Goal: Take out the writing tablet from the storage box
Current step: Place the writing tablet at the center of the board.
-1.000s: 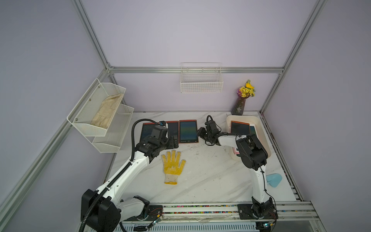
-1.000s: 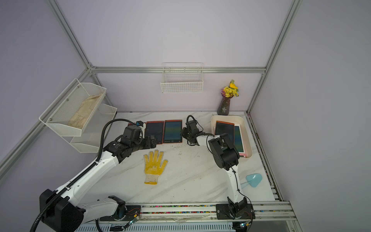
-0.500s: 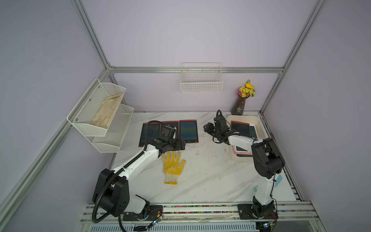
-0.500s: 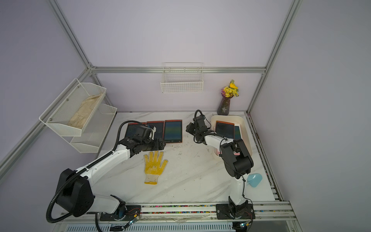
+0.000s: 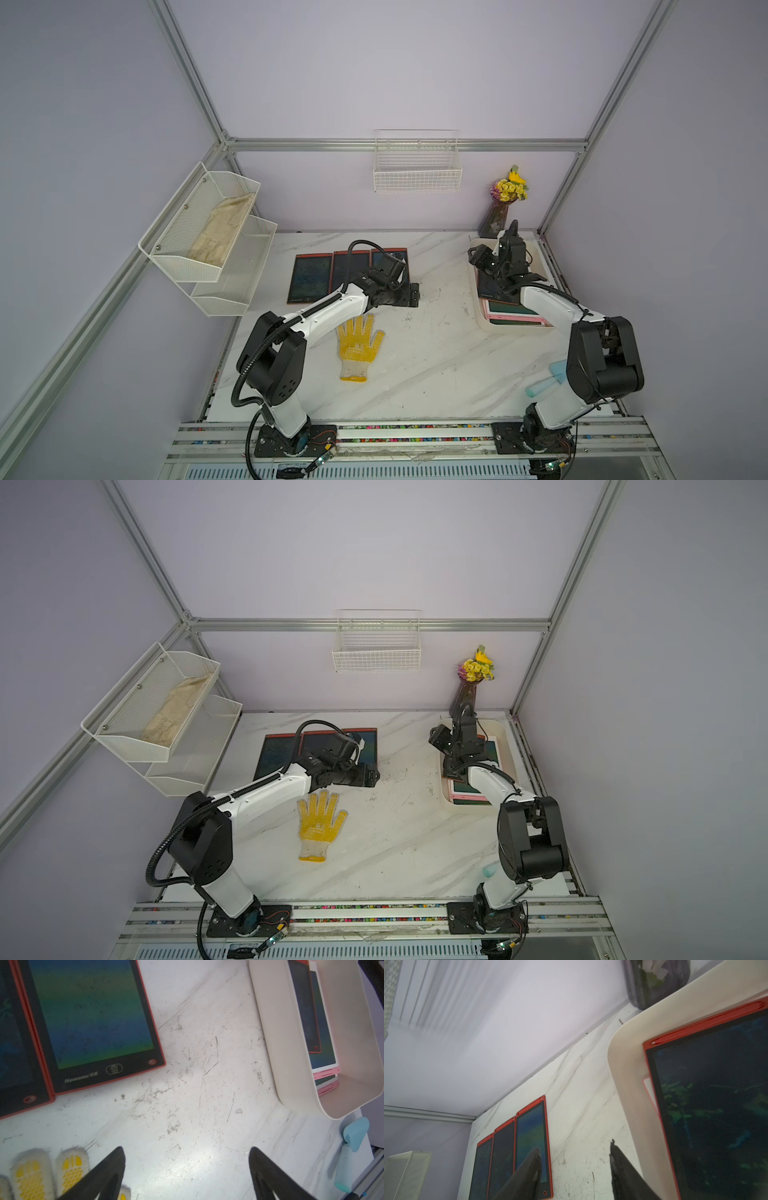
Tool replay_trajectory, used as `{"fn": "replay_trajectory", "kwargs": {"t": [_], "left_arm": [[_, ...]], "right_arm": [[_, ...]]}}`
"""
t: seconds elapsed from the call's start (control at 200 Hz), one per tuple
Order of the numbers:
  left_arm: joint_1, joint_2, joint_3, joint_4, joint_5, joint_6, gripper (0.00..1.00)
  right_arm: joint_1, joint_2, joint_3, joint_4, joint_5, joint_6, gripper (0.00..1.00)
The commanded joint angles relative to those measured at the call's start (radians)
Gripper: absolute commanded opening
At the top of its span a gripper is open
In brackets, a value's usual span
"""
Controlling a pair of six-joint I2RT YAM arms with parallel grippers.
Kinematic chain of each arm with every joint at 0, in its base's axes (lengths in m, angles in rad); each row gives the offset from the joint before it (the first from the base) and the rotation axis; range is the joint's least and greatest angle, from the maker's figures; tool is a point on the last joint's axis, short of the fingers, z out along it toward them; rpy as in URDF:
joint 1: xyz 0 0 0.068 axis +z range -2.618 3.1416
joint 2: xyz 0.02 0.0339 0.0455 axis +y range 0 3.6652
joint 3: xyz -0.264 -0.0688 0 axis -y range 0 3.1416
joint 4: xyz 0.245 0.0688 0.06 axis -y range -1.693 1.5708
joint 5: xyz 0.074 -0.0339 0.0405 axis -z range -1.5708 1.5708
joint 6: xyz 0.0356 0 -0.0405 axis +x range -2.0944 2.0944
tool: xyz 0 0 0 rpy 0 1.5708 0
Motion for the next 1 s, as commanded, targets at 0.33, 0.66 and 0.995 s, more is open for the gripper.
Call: {"fn": "replay_trajectory", "kwargs": {"t": [0.33,0.66,0.995], "left_arm": [[-0.121,0.187,0.286,0.025,0.003,-0.002,0.92],[-0.16,0.31,0.403,0.024,0.033,0.002,0.92],[-0.196,0.429,0.556,0.025,0.065,0.006,0.92]], "right_arm": [[-0.303,-0.106,-0.141,-0.011,-0.154,-0.138,0.55],[-0.409,-0.077,-0.18,0.0,-0.13,-0.21,0.55],[-0.44,0.08,-0.148,0.063,-0.199,-0.203,0.55]]}}
